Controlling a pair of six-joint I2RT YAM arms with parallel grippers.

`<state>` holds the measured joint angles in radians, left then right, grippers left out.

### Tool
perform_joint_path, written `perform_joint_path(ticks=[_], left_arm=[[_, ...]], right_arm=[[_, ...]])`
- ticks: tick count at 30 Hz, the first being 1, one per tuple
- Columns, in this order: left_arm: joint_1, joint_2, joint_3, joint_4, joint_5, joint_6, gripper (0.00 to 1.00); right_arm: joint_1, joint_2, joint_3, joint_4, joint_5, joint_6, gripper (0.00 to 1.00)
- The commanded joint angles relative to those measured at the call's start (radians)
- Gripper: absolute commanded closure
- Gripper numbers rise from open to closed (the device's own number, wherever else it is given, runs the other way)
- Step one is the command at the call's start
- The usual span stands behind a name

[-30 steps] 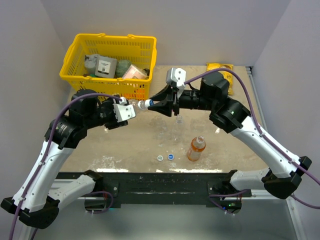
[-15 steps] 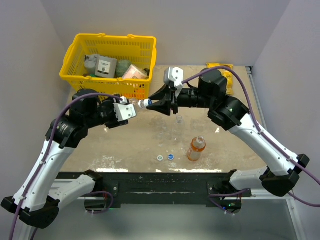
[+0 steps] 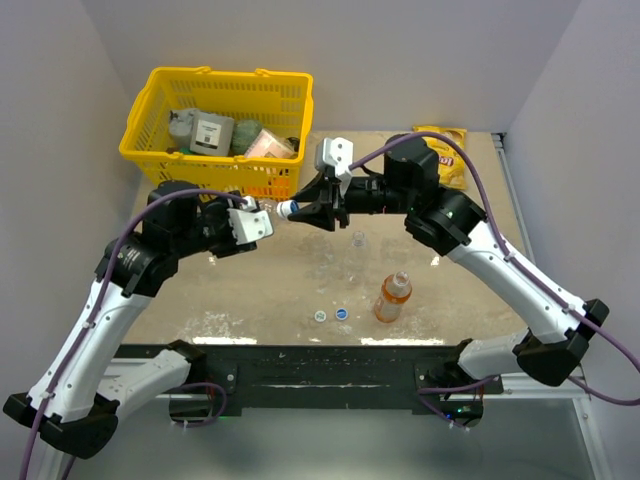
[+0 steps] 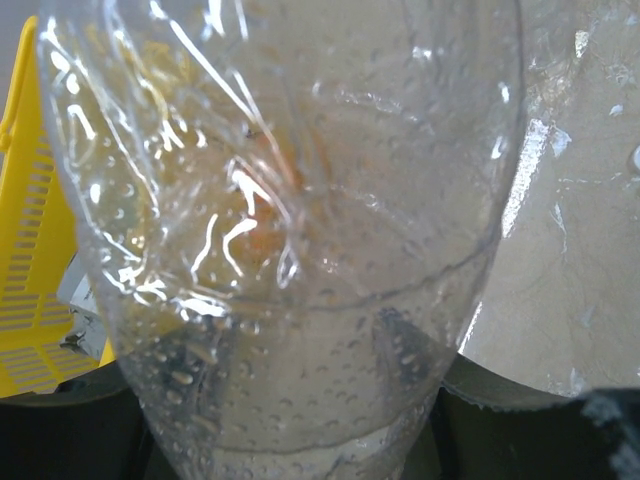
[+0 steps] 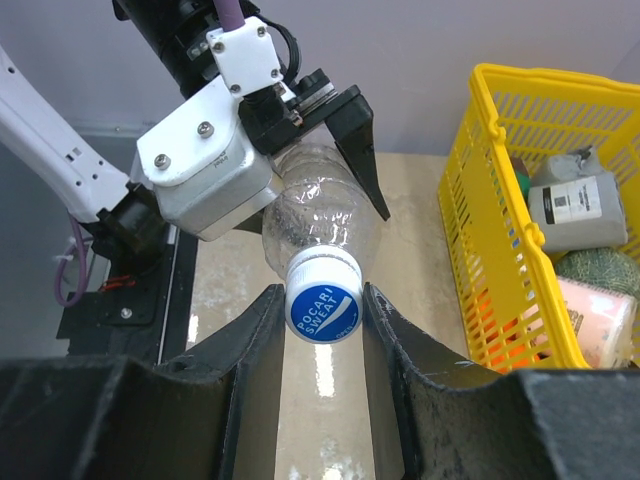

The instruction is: Screw on the bottle caps

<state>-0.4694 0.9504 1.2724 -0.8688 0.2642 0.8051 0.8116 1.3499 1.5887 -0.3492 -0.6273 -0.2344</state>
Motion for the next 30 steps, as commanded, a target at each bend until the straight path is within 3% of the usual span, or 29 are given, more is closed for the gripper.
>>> perform_joint_path(ticks=[1,15,21,30], left_arm=[[-0.003,-0.045,-0.031,0.108,0.038,0.051,1.00],[-0.003,-0.108,-0.131,0.302,0.018,-0.004,1.00],[-0.003,-0.108,-0.128,0.376,-0.019,0.063,1.00],[-0.005,-0.119,-0.183,0.517,-0.111,0.187,1.00]], right_arm=[[0.001,0.025,0.037,-0.030,-0.018,-0.040,1.00],[0.001,0.045,-0.033,0.096,0.020,0.217,1.00],[0.003,0.054,-0.052,0.104,0.107,0.314,1.00],[-0.011,0.109,-0.021,0.101,0.112,0.472,1.00]])
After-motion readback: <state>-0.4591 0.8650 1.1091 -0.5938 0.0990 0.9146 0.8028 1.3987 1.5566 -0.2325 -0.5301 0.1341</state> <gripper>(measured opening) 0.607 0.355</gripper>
